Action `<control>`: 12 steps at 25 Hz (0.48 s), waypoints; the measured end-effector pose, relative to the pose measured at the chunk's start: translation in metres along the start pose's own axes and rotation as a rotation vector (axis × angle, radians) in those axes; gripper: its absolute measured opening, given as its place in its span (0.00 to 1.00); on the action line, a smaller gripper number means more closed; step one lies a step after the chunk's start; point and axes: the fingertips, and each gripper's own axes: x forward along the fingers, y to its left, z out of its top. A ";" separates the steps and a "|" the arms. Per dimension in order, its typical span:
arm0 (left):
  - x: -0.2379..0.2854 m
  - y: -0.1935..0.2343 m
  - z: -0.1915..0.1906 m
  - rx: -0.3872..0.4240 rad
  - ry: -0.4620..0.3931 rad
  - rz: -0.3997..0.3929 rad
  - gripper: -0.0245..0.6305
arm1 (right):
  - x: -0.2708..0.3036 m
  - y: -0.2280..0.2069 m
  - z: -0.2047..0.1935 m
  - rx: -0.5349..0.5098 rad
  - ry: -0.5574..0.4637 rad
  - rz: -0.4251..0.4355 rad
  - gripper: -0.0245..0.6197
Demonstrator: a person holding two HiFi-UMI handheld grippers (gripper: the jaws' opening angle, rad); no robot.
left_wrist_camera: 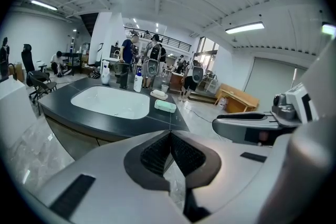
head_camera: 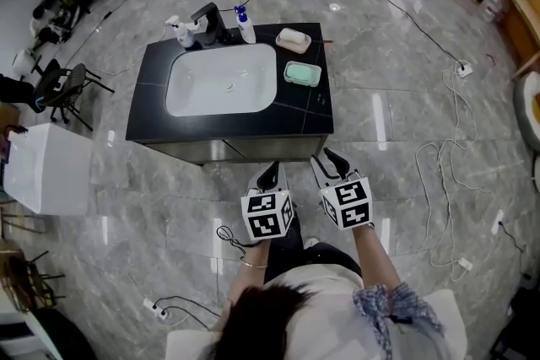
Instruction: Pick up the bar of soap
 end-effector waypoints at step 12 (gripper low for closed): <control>0.047 0.036 0.041 0.004 0.025 -0.060 0.05 | 0.055 -0.003 0.032 -0.011 0.036 -0.042 0.25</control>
